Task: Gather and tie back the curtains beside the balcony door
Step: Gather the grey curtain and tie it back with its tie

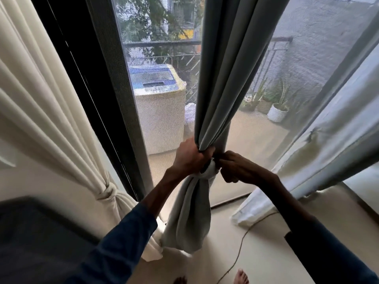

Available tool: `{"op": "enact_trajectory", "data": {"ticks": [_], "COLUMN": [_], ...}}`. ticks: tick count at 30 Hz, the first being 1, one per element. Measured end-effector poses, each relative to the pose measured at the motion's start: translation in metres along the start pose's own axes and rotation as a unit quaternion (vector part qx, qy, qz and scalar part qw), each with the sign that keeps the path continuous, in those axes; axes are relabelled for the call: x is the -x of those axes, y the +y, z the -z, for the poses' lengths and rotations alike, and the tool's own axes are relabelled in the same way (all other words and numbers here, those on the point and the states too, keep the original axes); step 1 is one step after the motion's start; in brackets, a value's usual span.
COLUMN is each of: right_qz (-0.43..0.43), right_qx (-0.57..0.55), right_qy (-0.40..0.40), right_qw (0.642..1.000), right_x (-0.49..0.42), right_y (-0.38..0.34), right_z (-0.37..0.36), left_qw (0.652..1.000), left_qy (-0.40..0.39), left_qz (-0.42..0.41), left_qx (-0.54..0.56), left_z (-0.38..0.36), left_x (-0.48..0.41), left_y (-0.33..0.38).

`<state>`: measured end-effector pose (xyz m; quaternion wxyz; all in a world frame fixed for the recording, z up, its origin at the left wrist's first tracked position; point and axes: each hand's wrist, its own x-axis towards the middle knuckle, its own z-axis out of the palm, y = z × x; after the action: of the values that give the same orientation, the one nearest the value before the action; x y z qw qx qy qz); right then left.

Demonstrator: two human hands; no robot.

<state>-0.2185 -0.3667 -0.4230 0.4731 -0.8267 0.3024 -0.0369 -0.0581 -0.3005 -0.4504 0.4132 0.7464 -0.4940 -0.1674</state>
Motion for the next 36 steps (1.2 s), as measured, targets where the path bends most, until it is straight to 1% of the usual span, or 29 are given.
{"op": "enact_trajectory", "data": {"ticks": [1,2,3,4,5,6,7,8,9,10,12,13,15,16,17,19,22,23,24,26,28,30,32,33,36], "right_qz": [-0.01,-0.007,0.004,0.021,0.034,0.051,0.077,0.112,0.128,0.124,0.061,0.024,-0.028,-0.038,-0.038,-0.03,-0.053,-0.065,-0.074,-0.07,-0.046,-0.027,-0.044,-0.06,-0.099], "right_qx": [-0.011,0.015,0.098,0.195,0.277,0.306,0.278,0.216,0.144,0.065,-0.087,-0.175,-0.353,-0.414,-0.454,-0.523,-0.651,-0.673,-0.68,-0.677,-0.66,-0.614,-0.558,-0.542,-0.53], "right_qy": [-0.002,0.003,0.025,0.064,0.126,0.199,0.267,0.32,0.353,0.376,0.392,0.375,0.288,0.245,0.214,0.178,0.146,0.136,0.124,0.099,0.086,0.109,0.155,0.175,0.21], "right_qw": [1.0,1.0,0.995,0.978,0.952,0.93,0.92,0.915,0.915,0.916,0.914,0.91,0.89,0.876,0.864,0.833,0.743,0.724,0.719,0.726,0.745,0.782,0.814,0.82,0.816], "right_x": [0.0,-0.001,-0.002,-0.004,-0.004,-0.003,-0.001,0.0,0.001,0.001,-0.002,-0.004,-0.002,-0.001,0.001,0.002,-0.003,-0.006,-0.008,-0.013,-0.017,-0.017,-0.015,-0.014,-0.011], "right_y": [0.0,0.0,0.002,0.005,0.008,0.011,0.013,0.016,0.022,0.026,0.037,0.041,0.044,0.044,0.042,0.04,0.044,0.049,0.051,0.057,0.064,0.072,0.086,0.096,0.12], "right_z": [-0.001,-0.002,-0.003,-0.007,-0.011,-0.015,-0.02,-0.025,-0.03,-0.036,-0.047,-0.053,-0.063,-0.066,-0.067,-0.07,-0.074,-0.075,-0.076,-0.077,-0.078,-0.078,-0.078,-0.078,-0.078], "left_qw": [1.0,1.0,1.0,1.0,1.0,1.0,0.999,0.999,0.999,0.999,0.998,0.998,0.997,0.997,0.997,0.996,0.995,0.995,0.995,0.995,0.995,0.995,0.997,0.998,1.0], "left_qy": [0.0,0.002,0.005,0.01,0.015,0.019,0.022,0.023,0.022,0.022,0.024,0.03,0.047,0.056,0.063,0.067,0.059,0.057,0.057,0.053,0.044,0.036,0.028,0.023,-0.02], "left_qz": [0.002,0.002,0.002,0.003,0.009,0.016,0.025,0.033,0.04,0.044,0.05,0.05,0.039,0.034,0.033,0.036,0.039,0.04,0.039,0.042,0.043,0.045,0.046,0.044,0.022], "left_qx": [0.0,0.001,0.004,0.008,0.01,0.011,0.012,0.013,0.015,0.018,0.028,0.037,0.047,0.044,0.042,0.047,0.066,0.072,0.075,0.073,0.076,0.076,0.063,0.049,-0.009], "left_z": [0.0,0.0,0.0,0.0,0.001,0.002,0.003,0.004,0.005,0.005,0.004,0.003,0.0,-0.002,-0.003,-0.005,-0.005,-0.005,-0.004,-0.003,-0.003,-0.003,-0.001,0.0,0.001], "left_x": [0.0,-0.001,-0.003,-0.004,-0.006,-0.008,-0.011,-0.014,-0.015,-0.016,-0.015,-0.014,-0.011,-0.011,-0.01,-0.011,-0.01,-0.009,-0.009,-0.008,-0.008,-0.009,-0.009,-0.01,-0.011], "left_y": [0.0,-0.001,-0.002,-0.003,-0.004,-0.004,-0.005,-0.005,-0.005,-0.005,-0.003,-0.001,0.001,0.002,0.002,0.002,0.003,0.004,0.004,0.004,0.005,0.003,0.001,0.001,0.005]}}
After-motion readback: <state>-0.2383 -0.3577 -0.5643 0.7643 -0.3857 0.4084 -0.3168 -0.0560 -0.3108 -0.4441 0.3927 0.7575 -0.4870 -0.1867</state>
